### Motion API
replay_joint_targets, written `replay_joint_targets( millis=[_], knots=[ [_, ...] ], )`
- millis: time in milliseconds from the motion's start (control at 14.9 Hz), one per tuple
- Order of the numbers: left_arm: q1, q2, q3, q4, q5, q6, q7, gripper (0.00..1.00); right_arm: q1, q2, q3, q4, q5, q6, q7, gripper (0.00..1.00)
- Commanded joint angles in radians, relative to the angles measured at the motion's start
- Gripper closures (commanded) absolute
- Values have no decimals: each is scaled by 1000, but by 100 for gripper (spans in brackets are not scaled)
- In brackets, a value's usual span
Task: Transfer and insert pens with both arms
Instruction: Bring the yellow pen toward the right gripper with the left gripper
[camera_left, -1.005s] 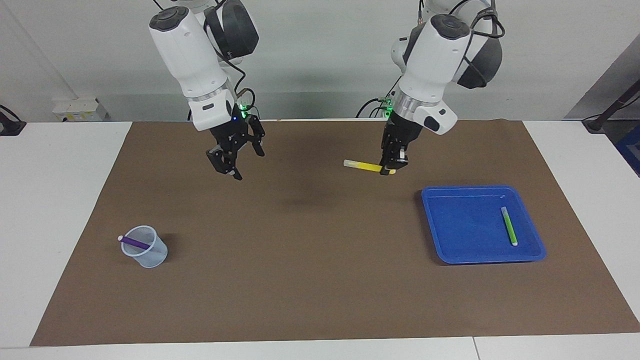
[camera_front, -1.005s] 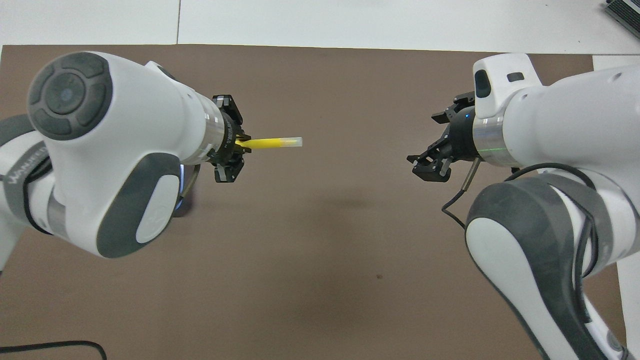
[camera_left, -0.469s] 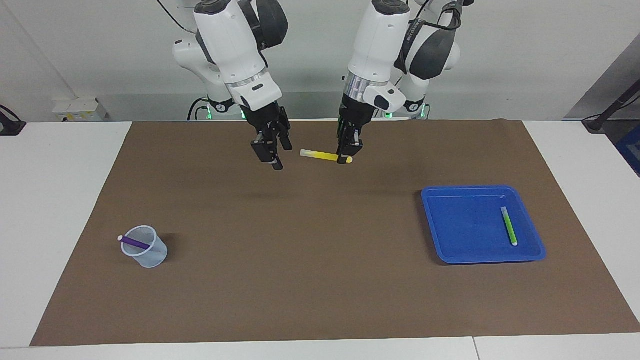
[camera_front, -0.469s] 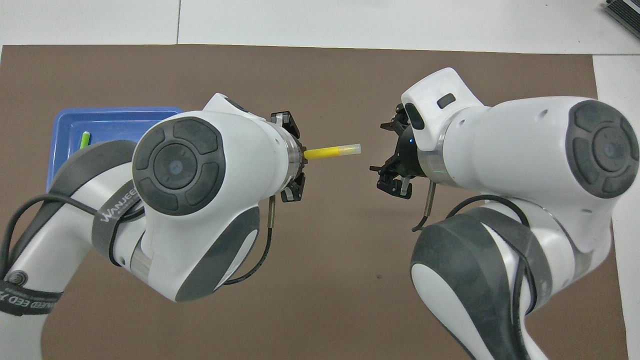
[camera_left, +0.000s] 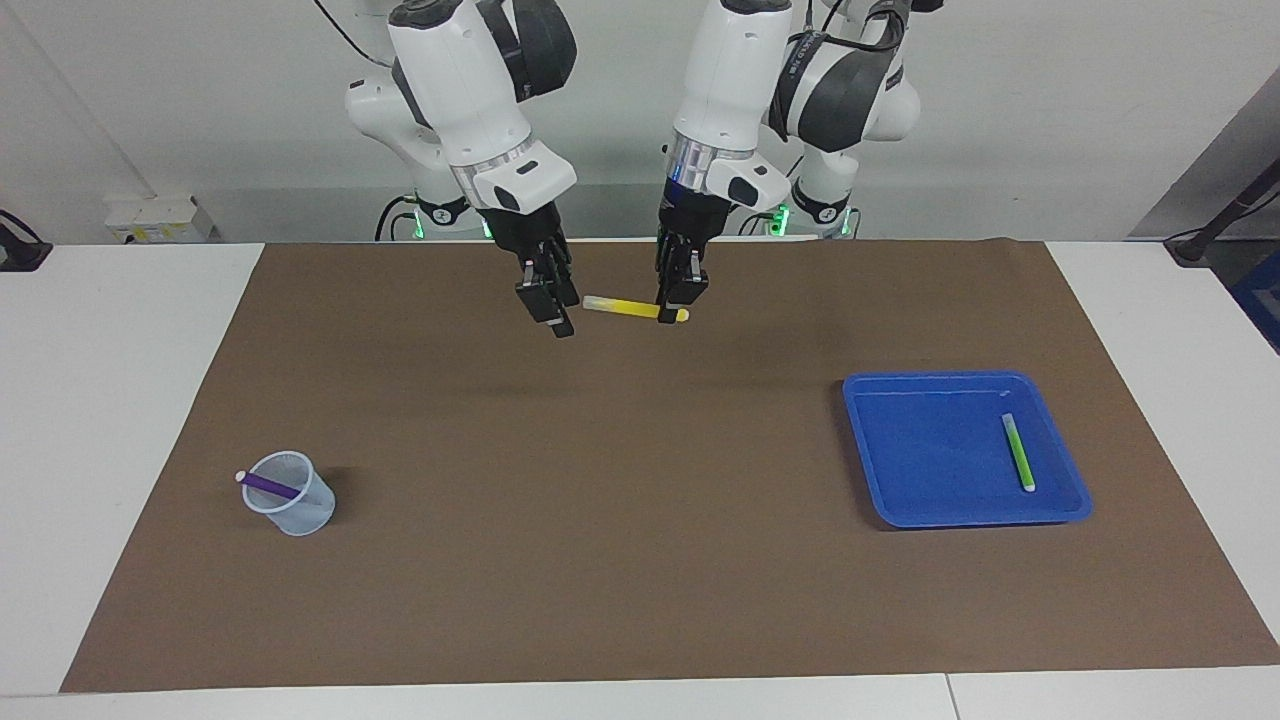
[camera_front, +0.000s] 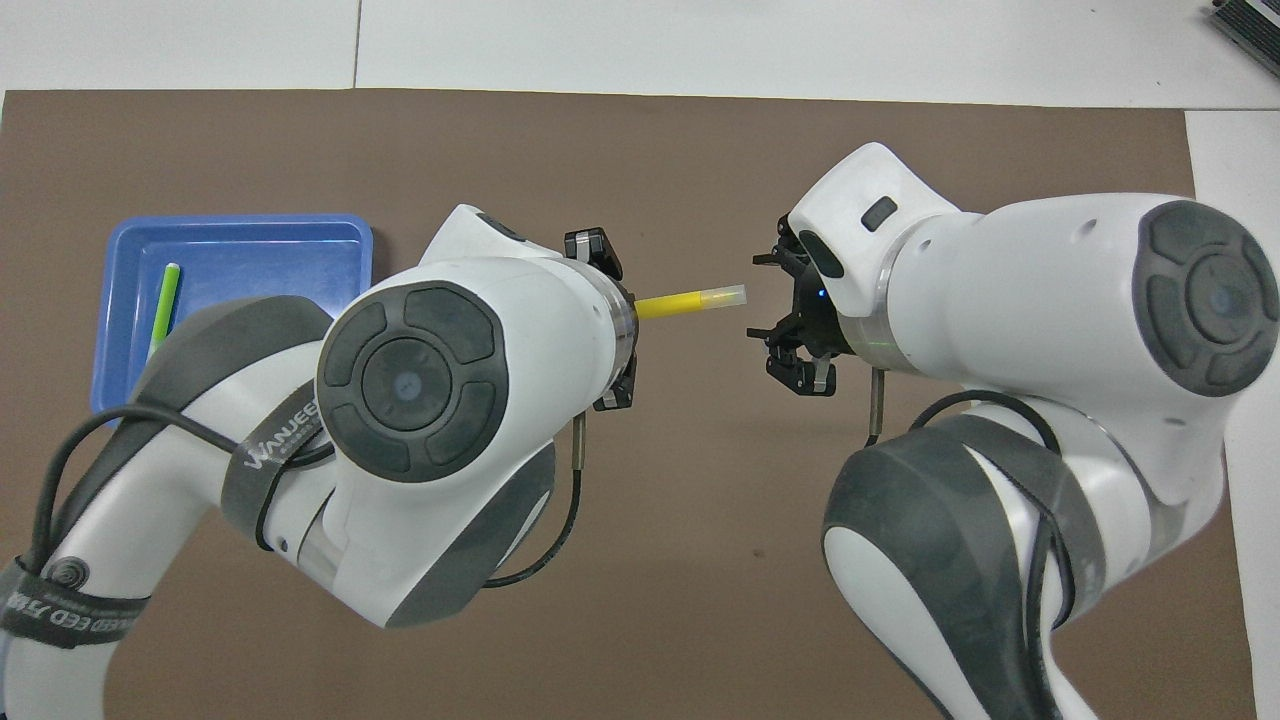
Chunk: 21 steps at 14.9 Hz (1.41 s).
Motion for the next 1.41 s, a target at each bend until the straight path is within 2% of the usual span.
replay_joint_targets(
  millis=[0,268,469,938,1340],
  knots=[
    [-30,-10,16,-29,48,46,-59,100,-3,-24,7,-14,-11,-21,-15,44],
    [-41,-10,16,-40,59,46,-62,100,-4,-34,7,26,-11,-111,-15,48],
    [-49,-10,16,-41,76,45,-62,100,-6,-59,7,29,-11,-135,-15,50],
    [-55,-7,16,-32,76,43,-62,100,-1,-59,10,16,-76,-67,-18,53],
    [-59,-6,16,-29,76,46,-62,100,41,-38,12,8,-91,5,-1,53]
  ],
)
